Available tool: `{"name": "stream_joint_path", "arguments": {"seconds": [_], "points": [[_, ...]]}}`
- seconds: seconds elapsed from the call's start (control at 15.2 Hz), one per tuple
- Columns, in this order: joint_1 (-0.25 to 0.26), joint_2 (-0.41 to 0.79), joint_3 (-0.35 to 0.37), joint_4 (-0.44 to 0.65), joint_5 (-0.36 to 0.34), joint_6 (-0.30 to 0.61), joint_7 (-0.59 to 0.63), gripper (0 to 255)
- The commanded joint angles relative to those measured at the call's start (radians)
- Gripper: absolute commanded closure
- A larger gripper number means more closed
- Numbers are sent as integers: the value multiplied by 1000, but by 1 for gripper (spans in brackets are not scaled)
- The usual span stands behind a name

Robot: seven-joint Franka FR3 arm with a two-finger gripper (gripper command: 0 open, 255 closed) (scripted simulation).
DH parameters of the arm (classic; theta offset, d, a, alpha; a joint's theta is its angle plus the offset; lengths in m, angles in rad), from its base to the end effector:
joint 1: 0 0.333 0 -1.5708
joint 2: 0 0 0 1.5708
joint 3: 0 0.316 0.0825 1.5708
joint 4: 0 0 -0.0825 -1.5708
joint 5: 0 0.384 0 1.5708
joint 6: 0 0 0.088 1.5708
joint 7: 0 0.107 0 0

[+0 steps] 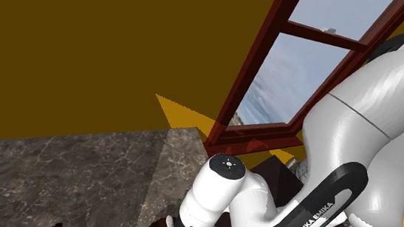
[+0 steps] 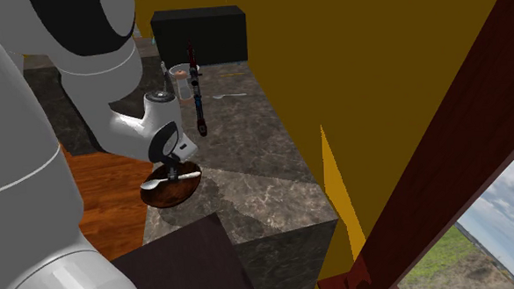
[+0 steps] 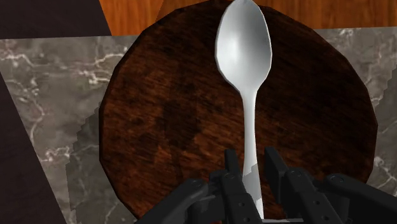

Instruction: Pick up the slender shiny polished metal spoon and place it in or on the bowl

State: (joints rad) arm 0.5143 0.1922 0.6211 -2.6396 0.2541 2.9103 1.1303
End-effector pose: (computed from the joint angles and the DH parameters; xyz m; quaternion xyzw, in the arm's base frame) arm 0.1880 0.3935 0.2009 -0.9866 0.1262 0.0611 0.0838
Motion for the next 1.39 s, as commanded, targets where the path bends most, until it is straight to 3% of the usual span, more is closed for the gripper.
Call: {"name": "stream_joint_path", "arguments": {"seconds": [0.0,0.33,0.4,0.73,0.86,0.99,1.32], "points": [[4,6,-4,0,-6,5,4,255],[4,5,-4,0,-6,5,4,255],[4,5,-4,0,-6,5,4,0],[4,5,-4,0,-6,5,4,0],[-61,-96,69,-10,97,-80,-68,0],[-83,-191,94,-13,185,-166,-129,0],[-74,-191,84,-13,185,-166,-129,0]]}}
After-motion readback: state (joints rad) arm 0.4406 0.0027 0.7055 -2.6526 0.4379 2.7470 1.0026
